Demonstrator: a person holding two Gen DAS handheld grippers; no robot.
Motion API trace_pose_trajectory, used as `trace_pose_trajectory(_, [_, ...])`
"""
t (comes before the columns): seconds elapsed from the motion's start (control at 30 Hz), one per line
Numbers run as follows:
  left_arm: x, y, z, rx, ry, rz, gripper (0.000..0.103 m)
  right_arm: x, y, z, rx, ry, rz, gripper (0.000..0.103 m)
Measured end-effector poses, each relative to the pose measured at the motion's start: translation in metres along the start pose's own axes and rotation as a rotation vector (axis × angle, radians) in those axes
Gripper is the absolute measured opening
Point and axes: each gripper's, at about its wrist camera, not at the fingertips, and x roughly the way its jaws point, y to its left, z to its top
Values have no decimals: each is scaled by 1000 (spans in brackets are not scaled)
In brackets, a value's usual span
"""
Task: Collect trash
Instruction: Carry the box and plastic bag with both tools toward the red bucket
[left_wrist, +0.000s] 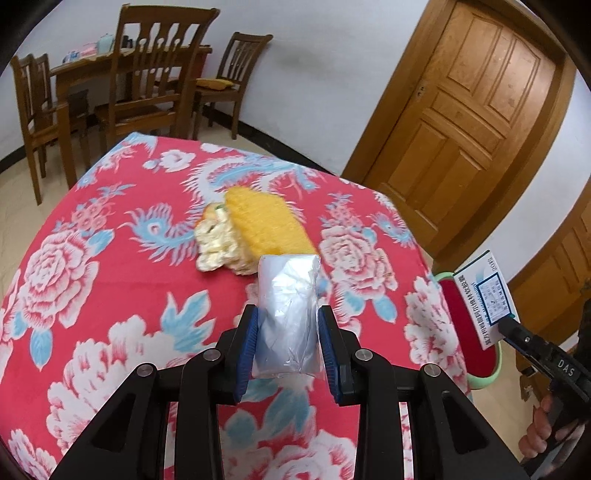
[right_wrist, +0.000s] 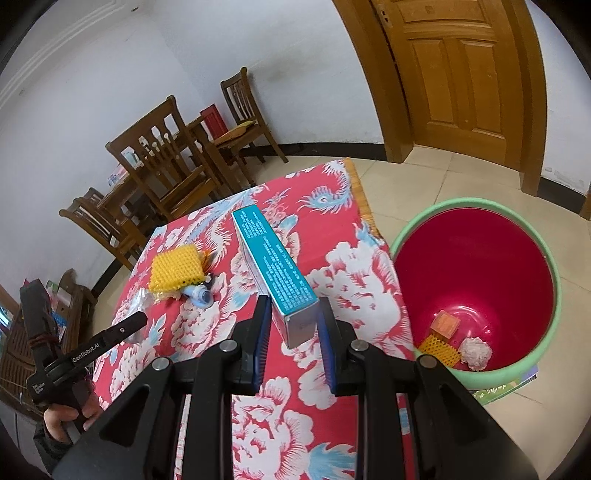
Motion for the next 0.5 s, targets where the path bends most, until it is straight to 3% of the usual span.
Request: trace_pose_trajectory(0.5, [9, -50, 11, 72, 17, -80, 33, -19, -36, 4, 62, -43, -52, 27])
